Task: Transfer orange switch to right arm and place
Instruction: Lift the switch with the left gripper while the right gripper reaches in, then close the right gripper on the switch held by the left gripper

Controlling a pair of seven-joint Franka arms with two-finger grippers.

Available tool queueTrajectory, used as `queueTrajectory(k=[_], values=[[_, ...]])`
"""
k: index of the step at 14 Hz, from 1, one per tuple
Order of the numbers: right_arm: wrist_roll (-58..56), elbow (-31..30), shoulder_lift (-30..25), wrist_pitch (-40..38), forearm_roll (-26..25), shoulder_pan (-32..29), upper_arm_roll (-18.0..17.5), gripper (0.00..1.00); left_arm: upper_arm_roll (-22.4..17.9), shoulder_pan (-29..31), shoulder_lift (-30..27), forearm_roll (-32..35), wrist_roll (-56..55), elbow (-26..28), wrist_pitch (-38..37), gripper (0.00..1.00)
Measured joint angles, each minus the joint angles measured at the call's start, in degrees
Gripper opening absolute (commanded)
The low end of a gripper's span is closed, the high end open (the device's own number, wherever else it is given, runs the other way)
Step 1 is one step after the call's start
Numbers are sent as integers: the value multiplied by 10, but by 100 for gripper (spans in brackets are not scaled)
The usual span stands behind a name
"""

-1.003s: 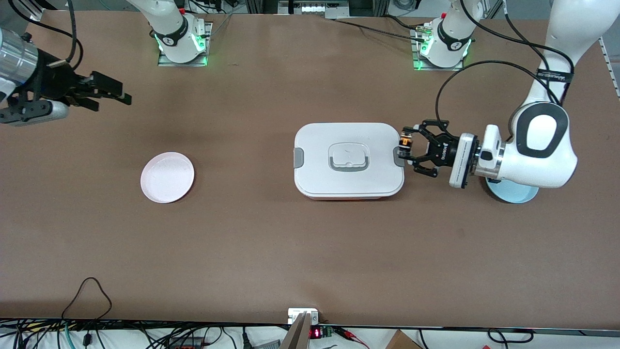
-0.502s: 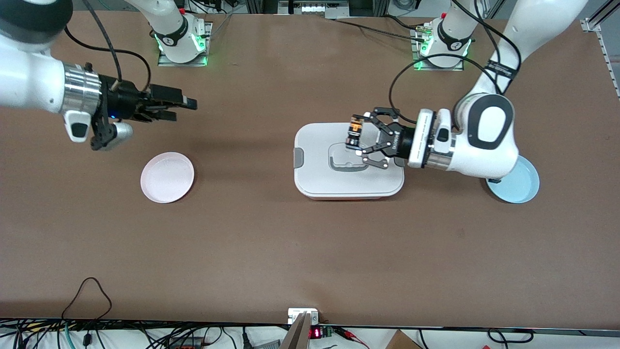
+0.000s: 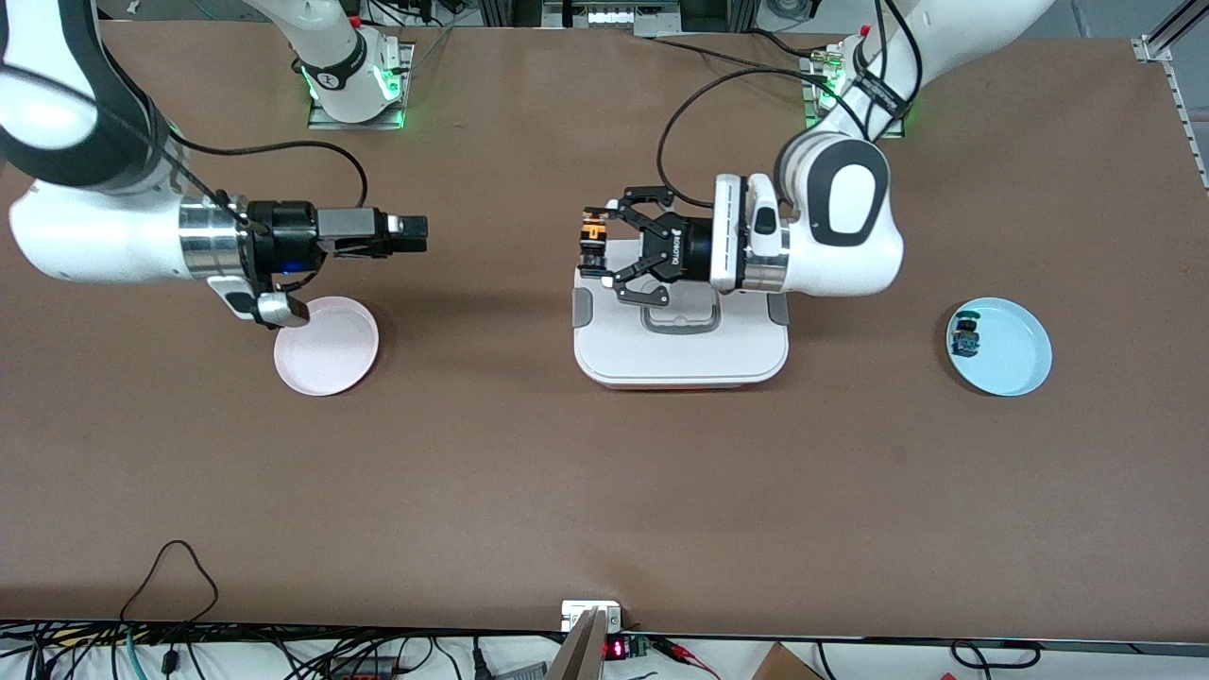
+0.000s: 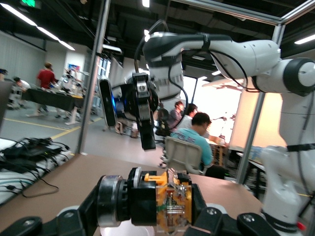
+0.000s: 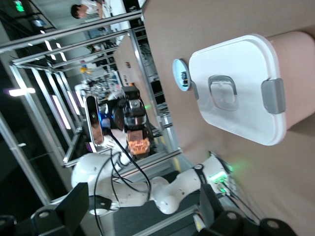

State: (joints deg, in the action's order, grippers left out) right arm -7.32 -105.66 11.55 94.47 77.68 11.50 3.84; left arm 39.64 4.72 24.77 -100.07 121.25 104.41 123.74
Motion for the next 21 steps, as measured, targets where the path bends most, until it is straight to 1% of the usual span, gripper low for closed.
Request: queueTrajectory(k=[2, 3, 5, 6, 9, 12, 15, 17, 21], values=[[-14, -4, 14, 0, 20, 4, 0, 100, 3, -14, 0, -49, 37, 2, 15, 2], [-29, -5, 18, 0, 37, 9, -1, 100, 3, -18, 0, -57, 44, 3, 18, 2], [-60, -15, 27, 0, 85, 20, -1, 100, 3, -20, 1, -61, 47, 3, 22, 2], [-71, -21, 32, 0, 101, 28, -1, 100, 3, -22, 1, -65, 48, 3, 30, 2], [-79, -24, 39, 12, 126, 55, -1, 100, 3, -31, 3, -78, 50, 3, 50, 2], [-79, -25, 39, 35, 179, 92, -2, 100, 3, -44, 4, -89, 52, 3, 67, 2], [-80, -26, 42, 62, 189, 120, -2, 100, 4, -62, 4, -109, 53, -2, 98, 2], [-96, -27, 45, 63, 189, 124, -2, 100, 4, -68, 4, -113, 53, -4, 111, 2], [-115, -28, 51, 63, 189, 123, 0, 100, 4, -70, 4, -113, 53, -4, 113, 2]])
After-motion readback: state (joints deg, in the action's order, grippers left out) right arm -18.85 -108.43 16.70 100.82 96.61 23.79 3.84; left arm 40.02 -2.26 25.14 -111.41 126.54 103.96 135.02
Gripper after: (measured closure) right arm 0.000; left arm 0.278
